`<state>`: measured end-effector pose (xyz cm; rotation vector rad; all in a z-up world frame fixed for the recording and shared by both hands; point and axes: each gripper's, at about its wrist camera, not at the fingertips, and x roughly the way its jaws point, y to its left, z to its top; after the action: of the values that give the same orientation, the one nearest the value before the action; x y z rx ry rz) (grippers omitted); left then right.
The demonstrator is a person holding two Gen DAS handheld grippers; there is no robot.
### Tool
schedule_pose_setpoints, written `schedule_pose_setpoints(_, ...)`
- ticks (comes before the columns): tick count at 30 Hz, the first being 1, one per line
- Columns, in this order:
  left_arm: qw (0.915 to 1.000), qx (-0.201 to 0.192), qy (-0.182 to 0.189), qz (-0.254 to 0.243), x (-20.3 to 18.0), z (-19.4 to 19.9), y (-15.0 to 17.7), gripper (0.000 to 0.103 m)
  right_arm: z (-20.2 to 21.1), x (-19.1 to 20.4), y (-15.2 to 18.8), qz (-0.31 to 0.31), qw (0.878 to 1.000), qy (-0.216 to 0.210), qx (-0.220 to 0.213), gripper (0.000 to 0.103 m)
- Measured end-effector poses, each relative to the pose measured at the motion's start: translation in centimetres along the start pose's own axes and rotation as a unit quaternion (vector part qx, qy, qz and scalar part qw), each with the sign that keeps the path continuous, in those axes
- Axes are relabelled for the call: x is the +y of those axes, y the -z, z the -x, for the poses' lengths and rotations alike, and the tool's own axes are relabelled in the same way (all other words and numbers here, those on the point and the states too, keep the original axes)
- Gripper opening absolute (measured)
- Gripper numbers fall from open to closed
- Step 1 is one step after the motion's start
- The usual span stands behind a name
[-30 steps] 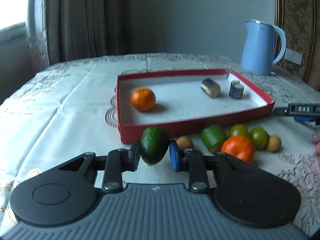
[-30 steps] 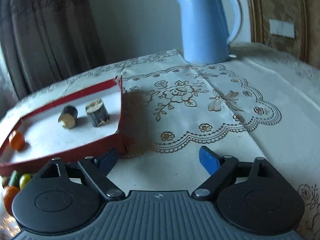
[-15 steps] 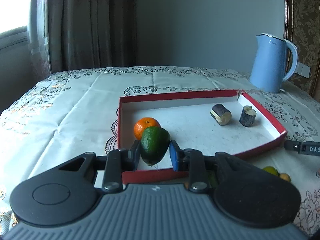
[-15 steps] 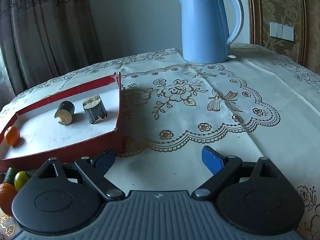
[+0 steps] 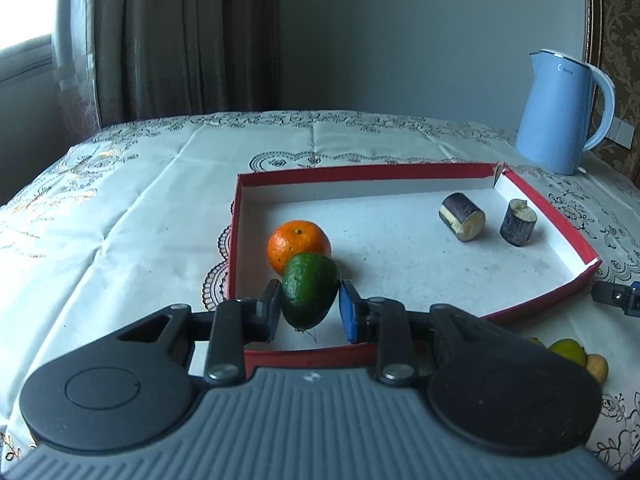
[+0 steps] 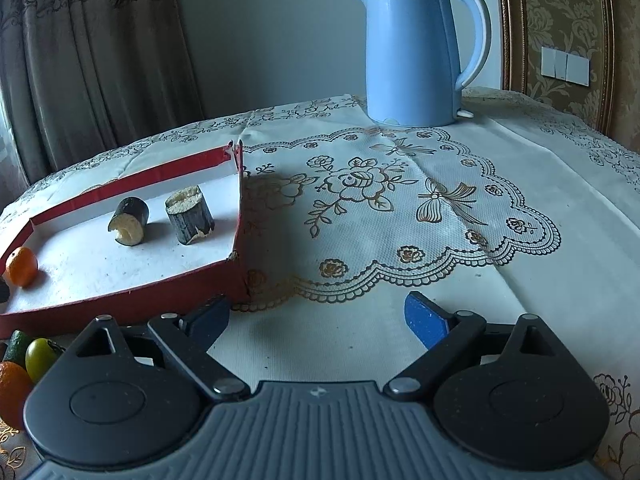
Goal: Organize fruits
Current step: 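Carry the avocado into the red box with the left gripper and release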
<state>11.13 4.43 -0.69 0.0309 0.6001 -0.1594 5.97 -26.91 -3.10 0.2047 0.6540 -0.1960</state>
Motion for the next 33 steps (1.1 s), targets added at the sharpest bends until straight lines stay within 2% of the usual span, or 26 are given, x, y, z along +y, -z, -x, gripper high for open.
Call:
schedule_pose_setpoints(6,0.9999,0.013,0.002,0.007,0.3,-0.9,0.3,0.028,0.0,0.0,0.0,0.000,1.000,0.000,0.000,0.096)
schedule_pose_setpoints(20,1.0000,-0.001,-0.001,0.001,0.2,-1.0,0.7,0.030,0.0,0.1,0.0,0.001,1.000,0.000,0.000,0.096)
schedule_pose_setpoints(22,1.0000,-0.003,-0.003,-0.002,0.1,-0.8,0.8,0.038,0.0,0.0,0.0,0.001,1.000,0.000,0.001,0.097)
schedule_pose_setpoints(24,0.9999,-0.005,0.008,-0.007,0.0,-0.4,0.8,0.054,-0.1,0.1,-0.1,0.001,1.000,-0.001,0.001,0.097)
schedule_pose_setpoints(25,0.9999,-0.007,0.011,-0.002,0.0,-0.2,0.9,0.058,-0.1,0.1,0.0,0.001,1.000,-0.001,0.001,0.097)
schedule_pose_setpoints(27,0.9999,-0.015,0.004,-0.004,-0.2,0.6,1.0,0.072,-0.1,0.1,-0.1,0.001,1.000,-0.001,0.001,0.097)
schedule_pose_setpoints(32,0.9994,-0.033,0.010,0.003,-0.3,3.1,1.8,0.076,-0.1,0.1,-0.1,0.002,1.000,-0.001,0.001,0.098)
schedule_pose_setpoints(33,0.9992,-0.037,0.008,0.009,-0.3,3.7,2.1,0.085,-0.1,0.1,0.0,0.003,1.000,-0.001,0.001,0.098)
